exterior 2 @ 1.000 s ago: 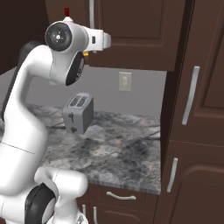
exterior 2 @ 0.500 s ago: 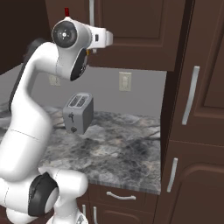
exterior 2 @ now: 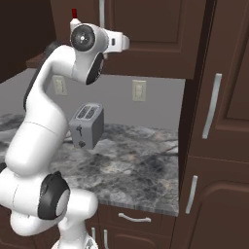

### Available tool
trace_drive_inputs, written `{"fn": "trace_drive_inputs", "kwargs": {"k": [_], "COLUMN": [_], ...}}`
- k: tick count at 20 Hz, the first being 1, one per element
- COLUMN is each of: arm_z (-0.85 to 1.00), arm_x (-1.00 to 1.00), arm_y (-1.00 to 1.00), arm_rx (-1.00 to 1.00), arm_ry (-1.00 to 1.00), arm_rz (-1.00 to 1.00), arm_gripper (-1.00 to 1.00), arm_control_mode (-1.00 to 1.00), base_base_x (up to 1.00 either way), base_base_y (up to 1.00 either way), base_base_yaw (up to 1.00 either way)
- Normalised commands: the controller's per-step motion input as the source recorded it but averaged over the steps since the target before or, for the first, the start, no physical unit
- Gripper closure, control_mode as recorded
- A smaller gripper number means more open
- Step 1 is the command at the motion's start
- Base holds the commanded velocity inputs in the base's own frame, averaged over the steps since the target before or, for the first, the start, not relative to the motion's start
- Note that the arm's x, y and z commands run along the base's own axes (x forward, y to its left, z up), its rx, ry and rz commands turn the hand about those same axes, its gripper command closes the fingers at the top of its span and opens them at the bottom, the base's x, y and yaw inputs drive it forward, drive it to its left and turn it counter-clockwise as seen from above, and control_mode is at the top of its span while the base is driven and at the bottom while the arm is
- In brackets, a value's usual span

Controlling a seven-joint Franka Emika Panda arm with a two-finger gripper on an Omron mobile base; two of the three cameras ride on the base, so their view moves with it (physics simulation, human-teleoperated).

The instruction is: Open the cabinet directly in front. Then move the liquor and the cup to the dining counter with the candle on it.

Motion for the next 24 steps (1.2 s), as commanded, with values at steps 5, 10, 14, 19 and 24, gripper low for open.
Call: {"fn": "trace_drive_inputs", "kwargs": {"k": [5, 10, 14, 19, 24], "arm_z": [-0.33, -0.11, 0.0, 0.0, 0.0], "arm_x": [0.75, 0.33, 0.0, 0.0, -0.27], "arm_y": [0.0, 0.0, 0.0, 0.0, -0.26], "arm_rx": [0.0, 0.0, 0.0, 0.0, 0.03], "arm_ry": [0.0, 0.0, 0.0, 0.0, -0.08], "arm_rz": [0.0, 0.0, 0.0, 0.0, 0.0], "arm_gripper": [-1.0, 1.0, 1.0, 1.0, 1.0], "arm_control_mode": [-1.0, -1.0, -1.0, -1.0, -1.0], "base_base_x": [0.0, 0.0, 0.0, 0.0, 0.0], "base_base_y": [0.0, 0.0, 0.0, 0.0, 0.0], "base_base_yaw": [0.0, 0.0, 0.0, 0.0, 0.0]}}
